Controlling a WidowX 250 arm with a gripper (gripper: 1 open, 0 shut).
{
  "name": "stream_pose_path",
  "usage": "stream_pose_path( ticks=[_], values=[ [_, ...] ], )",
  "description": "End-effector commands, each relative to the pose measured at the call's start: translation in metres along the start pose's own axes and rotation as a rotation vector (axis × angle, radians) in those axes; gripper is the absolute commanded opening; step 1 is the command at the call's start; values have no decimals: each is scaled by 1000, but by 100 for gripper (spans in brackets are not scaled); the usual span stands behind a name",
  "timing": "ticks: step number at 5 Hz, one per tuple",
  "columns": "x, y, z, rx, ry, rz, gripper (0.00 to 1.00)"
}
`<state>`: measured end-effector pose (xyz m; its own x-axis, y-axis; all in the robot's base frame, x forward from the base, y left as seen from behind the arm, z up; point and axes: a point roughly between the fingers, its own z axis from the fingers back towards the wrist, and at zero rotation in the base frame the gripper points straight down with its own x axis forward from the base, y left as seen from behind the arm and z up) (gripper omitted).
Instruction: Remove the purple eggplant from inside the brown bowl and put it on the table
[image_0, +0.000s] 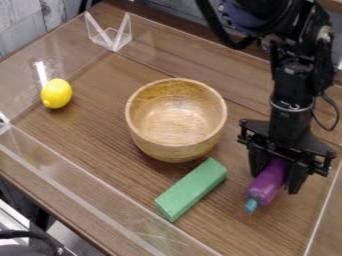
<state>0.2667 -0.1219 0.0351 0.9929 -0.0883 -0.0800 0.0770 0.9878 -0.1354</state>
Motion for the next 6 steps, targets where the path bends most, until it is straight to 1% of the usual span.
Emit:
stream_pose_path(
  ticks=[1,2,6],
  values=[
    [15,-2,12,-13,-56,-1,0],
    [18,-1,11,-12,-55,1,100],
    [32,4,2,5,-70,6,100]
  ],
)
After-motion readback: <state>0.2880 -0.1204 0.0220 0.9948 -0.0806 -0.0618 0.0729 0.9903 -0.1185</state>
